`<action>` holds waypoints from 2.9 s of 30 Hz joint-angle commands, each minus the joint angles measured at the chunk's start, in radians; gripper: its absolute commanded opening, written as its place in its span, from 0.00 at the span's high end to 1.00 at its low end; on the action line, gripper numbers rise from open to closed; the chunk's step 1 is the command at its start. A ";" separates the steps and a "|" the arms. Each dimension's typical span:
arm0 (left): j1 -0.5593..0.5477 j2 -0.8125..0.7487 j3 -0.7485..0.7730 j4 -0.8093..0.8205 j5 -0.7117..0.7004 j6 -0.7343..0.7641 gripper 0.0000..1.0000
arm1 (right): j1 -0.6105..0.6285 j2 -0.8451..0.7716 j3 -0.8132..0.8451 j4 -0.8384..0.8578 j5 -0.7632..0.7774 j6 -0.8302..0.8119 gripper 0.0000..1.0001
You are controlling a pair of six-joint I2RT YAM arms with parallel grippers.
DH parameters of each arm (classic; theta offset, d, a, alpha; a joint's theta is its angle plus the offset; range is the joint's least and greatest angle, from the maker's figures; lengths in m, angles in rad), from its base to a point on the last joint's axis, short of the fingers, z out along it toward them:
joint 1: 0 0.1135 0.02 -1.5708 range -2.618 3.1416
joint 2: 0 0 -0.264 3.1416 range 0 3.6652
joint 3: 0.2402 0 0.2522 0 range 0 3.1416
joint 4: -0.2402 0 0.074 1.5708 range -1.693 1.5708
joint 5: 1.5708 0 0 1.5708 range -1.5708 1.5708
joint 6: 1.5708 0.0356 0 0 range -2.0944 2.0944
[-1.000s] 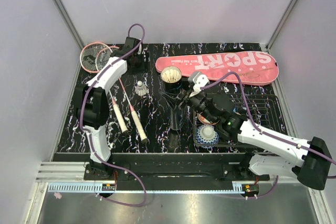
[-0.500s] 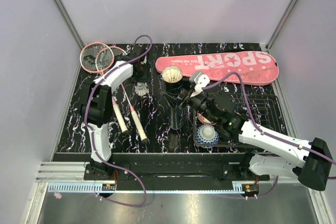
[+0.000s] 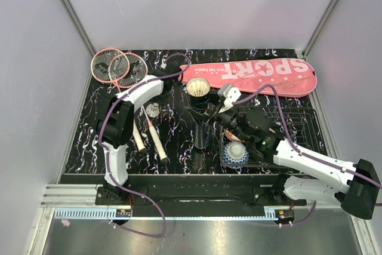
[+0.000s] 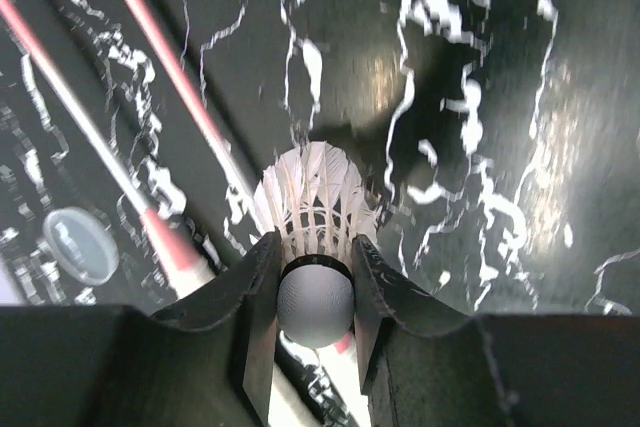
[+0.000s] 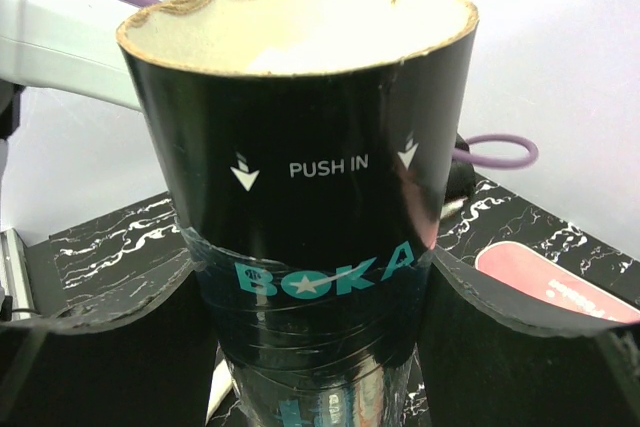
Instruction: Pack up the badminton gear
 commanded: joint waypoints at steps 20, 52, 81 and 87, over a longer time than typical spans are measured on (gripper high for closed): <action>0.157 -0.442 -0.316 0.230 0.663 -0.082 0.04 | -0.006 -0.069 -0.024 0.058 -0.014 0.009 0.58; 0.377 0.123 0.012 0.427 1.226 0.009 0.55 | -0.006 -0.018 0.015 0.046 -0.046 0.005 0.59; 0.245 -0.843 0.100 0.084 0.746 -0.076 1.00 | -0.110 0.281 0.331 -0.220 -0.194 -0.093 0.60; 0.205 -1.017 0.086 0.126 0.846 0.065 1.00 | -0.126 0.375 0.450 -0.336 -0.317 -0.248 0.61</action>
